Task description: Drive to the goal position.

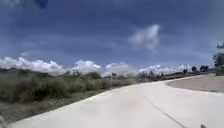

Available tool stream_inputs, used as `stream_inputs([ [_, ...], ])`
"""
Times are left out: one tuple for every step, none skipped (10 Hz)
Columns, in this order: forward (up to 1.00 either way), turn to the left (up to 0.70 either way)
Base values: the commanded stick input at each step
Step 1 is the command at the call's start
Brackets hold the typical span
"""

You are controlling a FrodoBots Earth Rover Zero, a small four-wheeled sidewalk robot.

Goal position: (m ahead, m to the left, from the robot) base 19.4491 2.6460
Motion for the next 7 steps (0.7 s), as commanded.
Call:
stream_inputs([
  [0.85,0.04],
  [0.85,0.04],
  [0.85,0.04],
  [0.85,0.04],
  [0.85,0.04],
  [0.85,-0.11],
  [0.85,-0.3],
])
